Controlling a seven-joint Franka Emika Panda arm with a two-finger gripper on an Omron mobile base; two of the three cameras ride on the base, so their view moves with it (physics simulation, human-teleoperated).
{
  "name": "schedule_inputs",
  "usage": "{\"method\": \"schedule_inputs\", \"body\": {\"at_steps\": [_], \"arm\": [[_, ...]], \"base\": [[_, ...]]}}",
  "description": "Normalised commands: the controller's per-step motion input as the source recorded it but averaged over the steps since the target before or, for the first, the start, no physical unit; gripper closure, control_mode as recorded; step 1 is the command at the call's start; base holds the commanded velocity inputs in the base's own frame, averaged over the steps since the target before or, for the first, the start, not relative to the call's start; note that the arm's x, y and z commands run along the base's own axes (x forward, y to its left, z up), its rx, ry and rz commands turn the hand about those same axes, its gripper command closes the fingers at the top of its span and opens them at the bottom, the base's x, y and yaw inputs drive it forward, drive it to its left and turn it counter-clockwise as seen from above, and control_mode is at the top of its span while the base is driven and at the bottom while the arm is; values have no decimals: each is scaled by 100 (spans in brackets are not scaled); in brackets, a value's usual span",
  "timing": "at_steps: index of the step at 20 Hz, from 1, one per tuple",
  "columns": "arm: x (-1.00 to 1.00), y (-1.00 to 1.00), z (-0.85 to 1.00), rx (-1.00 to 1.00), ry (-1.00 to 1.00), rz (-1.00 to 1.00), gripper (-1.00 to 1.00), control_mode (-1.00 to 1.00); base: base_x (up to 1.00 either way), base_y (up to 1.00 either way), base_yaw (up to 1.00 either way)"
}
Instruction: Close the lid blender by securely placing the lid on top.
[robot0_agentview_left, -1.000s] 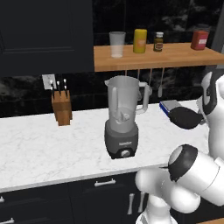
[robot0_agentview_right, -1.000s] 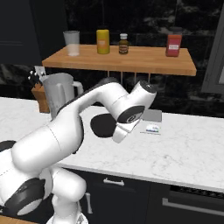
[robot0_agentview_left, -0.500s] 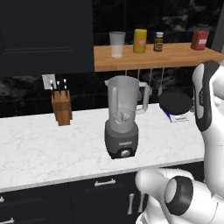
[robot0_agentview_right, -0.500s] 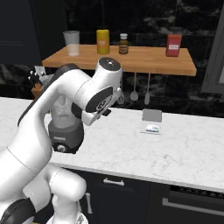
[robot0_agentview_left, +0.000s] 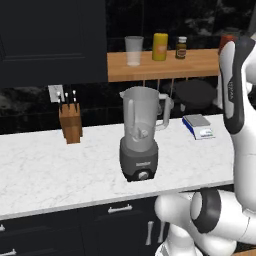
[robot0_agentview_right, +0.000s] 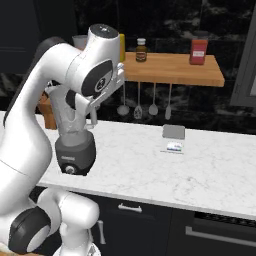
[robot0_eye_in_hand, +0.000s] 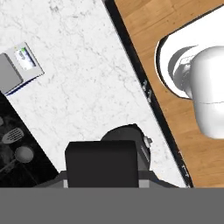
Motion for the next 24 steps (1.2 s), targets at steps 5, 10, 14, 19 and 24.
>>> {"method": "schedule_inputs", "body": {"at_steps": [5,10,14,19,24], "arm": [[15,89,23,0,4,0,100,-100],[83,89,-45,0,16,3,100,-100],[74,58,-32,0,5,5,100,-100],[62,10,-1,0,0,0,100,-100],[67,2,-10,0,0,0,100,-100]], "base": [[0,0,0],[0,0,0],[0,0,0],[0,0,0],[0,0,0]]}}
